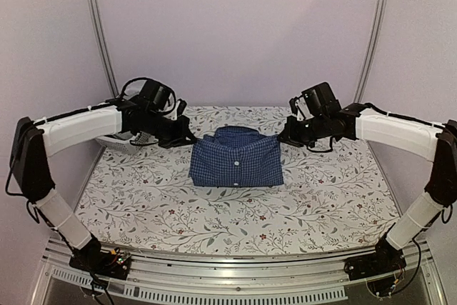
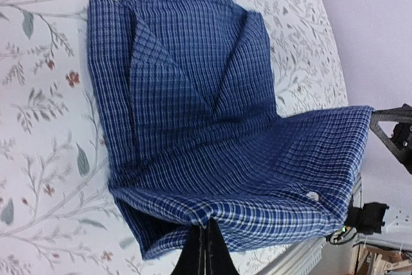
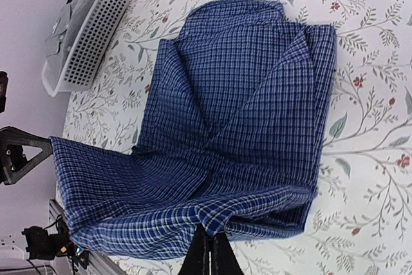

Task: Fold and stack the long sleeve shirts
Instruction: Fold the 2/3-rectangle-folded shirt at the center of the board, then move the square-folded shirt to the center of the board.

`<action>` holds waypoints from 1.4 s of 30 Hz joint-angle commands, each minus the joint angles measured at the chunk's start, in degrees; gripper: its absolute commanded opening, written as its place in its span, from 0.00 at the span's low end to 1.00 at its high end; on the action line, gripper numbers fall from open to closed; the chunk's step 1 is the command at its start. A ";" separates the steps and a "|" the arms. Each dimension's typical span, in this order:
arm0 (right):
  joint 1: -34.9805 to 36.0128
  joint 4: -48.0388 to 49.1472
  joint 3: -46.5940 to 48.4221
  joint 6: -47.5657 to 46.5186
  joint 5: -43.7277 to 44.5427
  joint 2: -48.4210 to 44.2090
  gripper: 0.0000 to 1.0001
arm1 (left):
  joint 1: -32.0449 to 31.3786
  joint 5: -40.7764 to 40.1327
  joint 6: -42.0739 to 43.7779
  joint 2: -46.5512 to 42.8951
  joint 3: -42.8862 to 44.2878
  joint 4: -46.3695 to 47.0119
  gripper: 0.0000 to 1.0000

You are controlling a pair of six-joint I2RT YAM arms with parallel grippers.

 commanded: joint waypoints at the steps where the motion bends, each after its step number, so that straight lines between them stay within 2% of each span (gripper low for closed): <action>1: -9.75 6.54 10.11 -9.31 -3.17 18.15 0.00 | 9.61 5.39 7.93 19.03 9.72 7.36 0.00; 5: -14.72 8.85 23.10 -10.75 -6.46 36.39 0.00 | 12.38 7.55 9.02 36.50 25.06 9.39 0.00; 8: -15.63 7.86 31.08 -10.74 -8.09 46.38 0.00 | 12.51 10.30 8.57 46.27 35.90 7.98 0.00; 10: -15.57 6.82 32.22 -10.70 -8.90 49.20 0.00 | 11.89 10.66 8.59 49.14 38.43 7.14 0.00; 12: -15.44 7.78 29.22 -10.24 -9.03 49.18 0.00 | 10.92 10.12 8.49 48.51 36.60 7.51 0.00; 17: -13.32 12.65 13.29 -8.93 -8.72 41.24 0.00 | 8.96 9.93 5.90 38.56 19.41 15.15 0.00; 22: -9.00 15.66 -5.24 -5.89 -6.87 26.50 0.00 | 4.45 7.89 2.05 21.78 -2.12 21.50 0.00; 26: -7.22 14.79 -11.97 -3.41 -3.74 14.82 0.00 | 1.45 4.73 -0.52 11.39 -11.55 23.32 0.00; 33: -7.04 13.43 -13.81 -3.28 -1.39 4.93 0.00 | 1.08 3.15 -0.20 4.71 -13.19 20.64 0.00; 42: -7.04 13.62 -10.28 -5.08 0.13 3.39 0.00 | 2.96 5.23 1.61 6.18 -7.93 18.72 0.00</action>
